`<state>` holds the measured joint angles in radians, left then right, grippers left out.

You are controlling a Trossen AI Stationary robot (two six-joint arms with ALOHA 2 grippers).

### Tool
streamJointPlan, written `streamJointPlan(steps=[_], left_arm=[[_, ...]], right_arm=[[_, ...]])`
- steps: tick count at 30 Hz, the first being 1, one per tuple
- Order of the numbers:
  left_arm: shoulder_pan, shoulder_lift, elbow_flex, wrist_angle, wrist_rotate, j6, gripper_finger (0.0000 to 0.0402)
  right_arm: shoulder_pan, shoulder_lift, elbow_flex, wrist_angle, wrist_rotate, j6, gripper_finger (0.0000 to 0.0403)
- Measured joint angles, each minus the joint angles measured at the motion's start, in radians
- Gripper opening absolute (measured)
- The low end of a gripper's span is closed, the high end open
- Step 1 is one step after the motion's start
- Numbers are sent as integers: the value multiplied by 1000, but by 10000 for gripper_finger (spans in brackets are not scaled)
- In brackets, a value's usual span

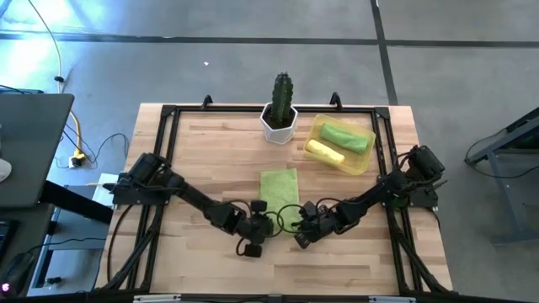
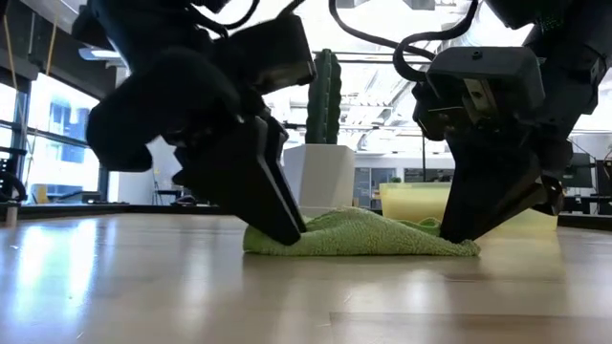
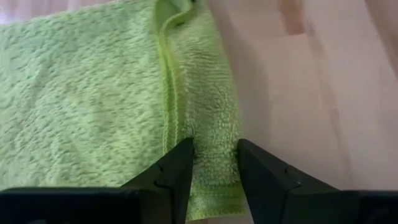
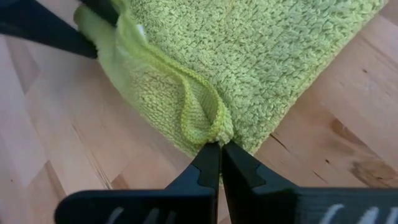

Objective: Roll microfiber towels into tight, uniform cylinder then place into a basket
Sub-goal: Roll the light green towel

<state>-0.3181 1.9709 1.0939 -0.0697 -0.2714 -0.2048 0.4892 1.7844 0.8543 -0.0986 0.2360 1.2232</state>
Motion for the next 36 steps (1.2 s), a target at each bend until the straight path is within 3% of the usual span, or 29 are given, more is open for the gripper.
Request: streamJointPlan(steps=[8,14,18,22,27,31,36], left_arm=[[28,0,-13,-40,77,-101,120],[21,0,-15,-30,86,-128,120],[19,1,-15,-27,101,-178,120],[17,2,-16,-25,108,-235,120],[16,3,-17,-5,141,-306,120],[11,4,-18,11,144,-349,120],[9,5,-18,18,144,-392,120]], right_arm=[[0,-6,0,6,-11,-117,8],[-5,-70,35,-93,-43,-242,77],[-4,-119,83,-176,-107,-419,121],[45,-139,127,-141,-128,-687,135],[129,-133,132,-64,-45,-986,130],[161,-105,132,-58,93,-1017,129],[162,-36,132,-48,94,-1015,129]])
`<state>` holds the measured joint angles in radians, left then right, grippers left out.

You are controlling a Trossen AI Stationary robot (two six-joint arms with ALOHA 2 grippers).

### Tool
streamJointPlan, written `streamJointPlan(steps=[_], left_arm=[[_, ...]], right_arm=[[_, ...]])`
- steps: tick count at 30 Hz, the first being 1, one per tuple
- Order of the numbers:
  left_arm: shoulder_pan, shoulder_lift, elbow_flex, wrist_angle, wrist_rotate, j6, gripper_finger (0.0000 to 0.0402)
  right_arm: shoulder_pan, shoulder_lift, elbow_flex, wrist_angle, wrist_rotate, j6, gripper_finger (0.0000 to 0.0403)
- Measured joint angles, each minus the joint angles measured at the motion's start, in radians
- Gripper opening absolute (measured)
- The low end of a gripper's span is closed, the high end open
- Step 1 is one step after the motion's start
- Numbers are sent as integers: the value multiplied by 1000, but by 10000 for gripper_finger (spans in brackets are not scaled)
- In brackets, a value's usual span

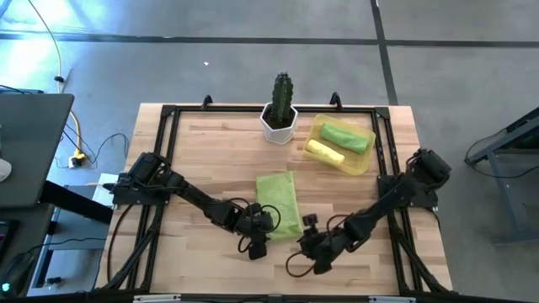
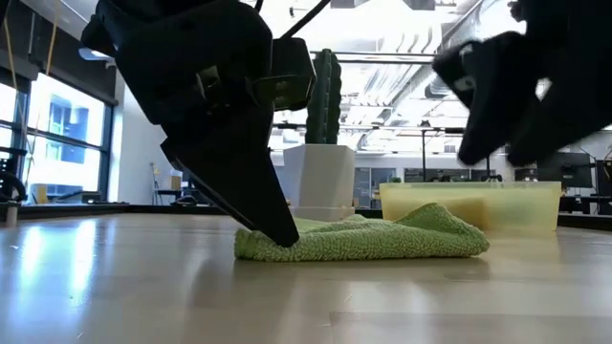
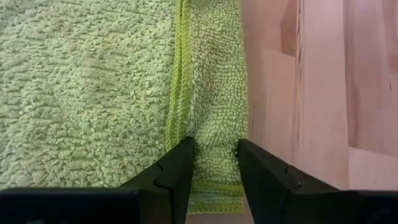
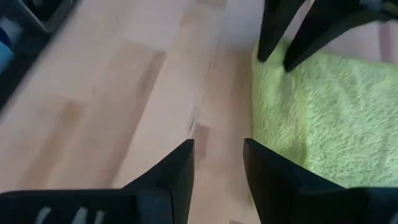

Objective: Roll microfiber towels into tight, uniform cylinder then place into a basket
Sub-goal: Roll the light green towel

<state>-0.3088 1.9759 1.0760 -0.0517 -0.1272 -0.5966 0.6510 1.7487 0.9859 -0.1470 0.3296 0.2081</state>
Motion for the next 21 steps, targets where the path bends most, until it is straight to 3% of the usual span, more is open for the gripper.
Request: streamJointPlan(steps=[4,10,21], left_arm=[[0,0,0,0,-1,-3,120],[0,0,0,0,-2,-3,120],[-1,1,0,0,-8,-3,120]], right_arm=[[-4,49,0,-1,12,-82,129],[-28,80,0,1,113,-123,129],[-98,129,1,-56,80,-102,129]])
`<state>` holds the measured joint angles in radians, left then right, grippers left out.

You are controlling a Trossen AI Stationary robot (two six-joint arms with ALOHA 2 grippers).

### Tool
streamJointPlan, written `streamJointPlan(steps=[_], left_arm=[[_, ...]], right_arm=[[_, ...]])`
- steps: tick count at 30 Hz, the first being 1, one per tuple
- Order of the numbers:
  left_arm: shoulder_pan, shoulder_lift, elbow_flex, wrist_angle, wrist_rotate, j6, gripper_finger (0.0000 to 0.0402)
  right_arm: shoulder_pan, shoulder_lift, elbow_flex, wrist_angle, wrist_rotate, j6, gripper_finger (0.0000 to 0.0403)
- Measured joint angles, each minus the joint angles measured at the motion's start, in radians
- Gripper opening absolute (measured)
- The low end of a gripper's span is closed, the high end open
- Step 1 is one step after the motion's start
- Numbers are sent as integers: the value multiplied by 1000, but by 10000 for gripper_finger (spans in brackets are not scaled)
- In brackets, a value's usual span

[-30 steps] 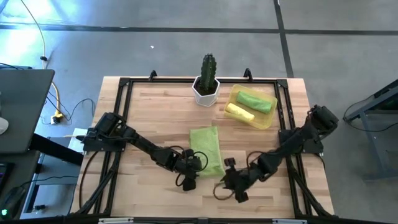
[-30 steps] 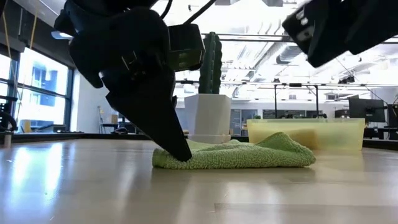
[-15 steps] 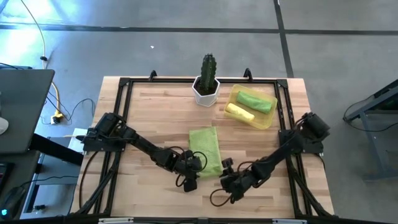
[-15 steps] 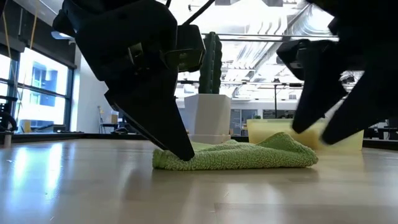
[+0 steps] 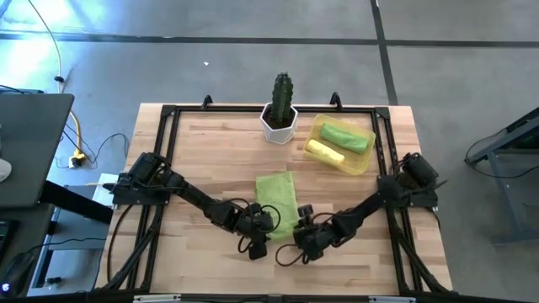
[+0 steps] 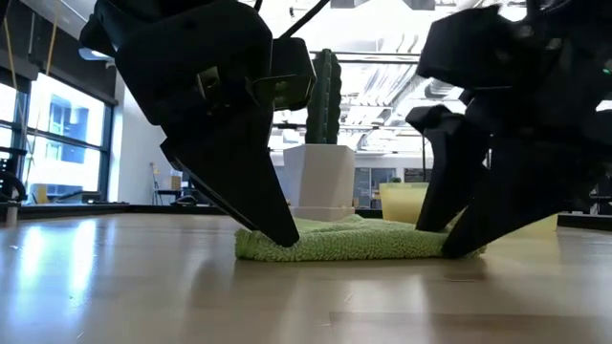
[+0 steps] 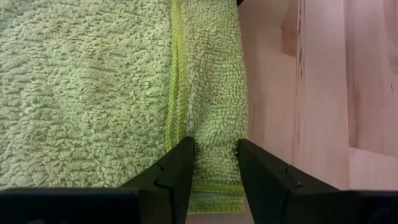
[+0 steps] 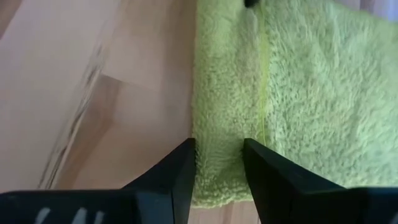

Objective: Roll microfiber towels into tight, uniform cylinder then place into a basket
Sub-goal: Roll the light green towel

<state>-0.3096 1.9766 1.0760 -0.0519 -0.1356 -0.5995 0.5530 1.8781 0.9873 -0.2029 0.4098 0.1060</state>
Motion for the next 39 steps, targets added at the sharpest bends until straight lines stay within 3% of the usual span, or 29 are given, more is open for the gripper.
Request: streamJointPlan(steps=[7,11,15,23,26,32,39], left_arm=[[0,0,-1,9,5,-16,120],[-7,4,-2,53,17,-28,120],[-18,6,14,53,33,-27,128],[-32,-5,22,49,57,-13,157],[-39,-19,23,39,57,7,162],[-69,-87,24,48,50,87,161],[-126,-118,24,53,-39,148,161]], right_arm=[[-36,-4,4,-45,-119,141,149],[-37,-3,3,-51,-123,214,149],[-37,-2,2,-51,-124,237,118],[-36,-1,0,-55,-129,255,14],[-39,-1,0,-55,-159,253,8],[-82,-4,0,-40,-335,260,3],[-179,0,-3,43,-700,353,2]])
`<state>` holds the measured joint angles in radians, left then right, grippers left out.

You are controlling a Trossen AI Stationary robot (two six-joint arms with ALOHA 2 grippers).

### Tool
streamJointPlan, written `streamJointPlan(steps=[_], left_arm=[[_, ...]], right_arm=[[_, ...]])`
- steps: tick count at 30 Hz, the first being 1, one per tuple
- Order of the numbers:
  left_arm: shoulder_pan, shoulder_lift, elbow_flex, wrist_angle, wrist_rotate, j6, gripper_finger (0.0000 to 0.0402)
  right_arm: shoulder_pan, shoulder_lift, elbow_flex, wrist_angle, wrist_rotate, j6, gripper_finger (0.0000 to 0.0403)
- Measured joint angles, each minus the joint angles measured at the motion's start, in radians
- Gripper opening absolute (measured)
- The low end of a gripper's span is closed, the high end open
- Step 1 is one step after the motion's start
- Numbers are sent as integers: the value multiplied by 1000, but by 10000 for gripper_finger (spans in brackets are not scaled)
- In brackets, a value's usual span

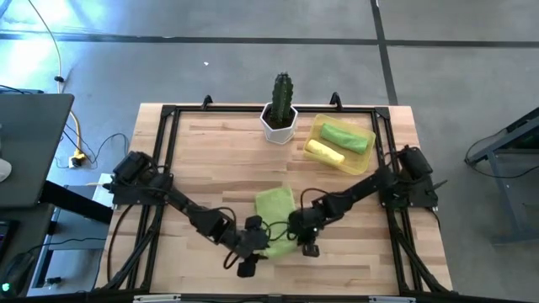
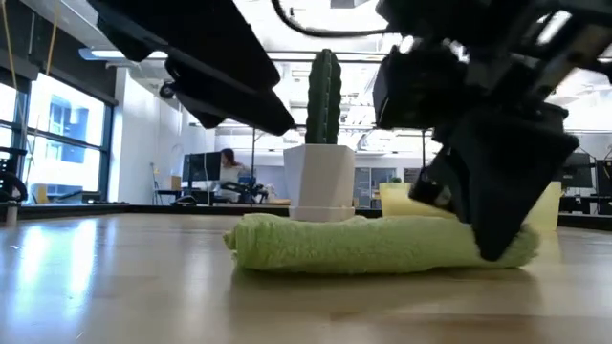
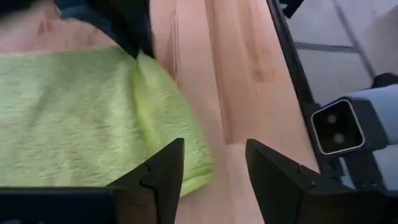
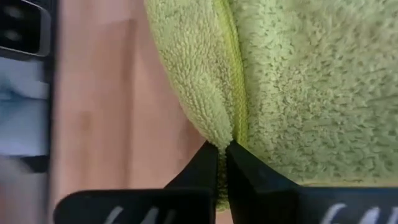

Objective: Roll microfiber towels into tight, uniform cylinder then place into a basket
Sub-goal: Roll the light green towel

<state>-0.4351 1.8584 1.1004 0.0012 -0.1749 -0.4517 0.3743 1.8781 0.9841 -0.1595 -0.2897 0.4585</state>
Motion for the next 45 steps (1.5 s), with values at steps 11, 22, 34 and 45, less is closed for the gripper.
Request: streamJointPlan(steps=[11,22,34,45], left_arm=[[-90,18,1,4,-243,158,161],[-117,74,1,49,-354,321,161],[-97,119,1,72,-392,266,161],[-56,119,1,13,-363,163,161]], right_arm=[[-117,4,-3,47,-254,299,1],[-163,2,-1,47,-264,439,1],[-167,33,1,48,-257,458,0],[-167,34,1,55,-245,451,0]])
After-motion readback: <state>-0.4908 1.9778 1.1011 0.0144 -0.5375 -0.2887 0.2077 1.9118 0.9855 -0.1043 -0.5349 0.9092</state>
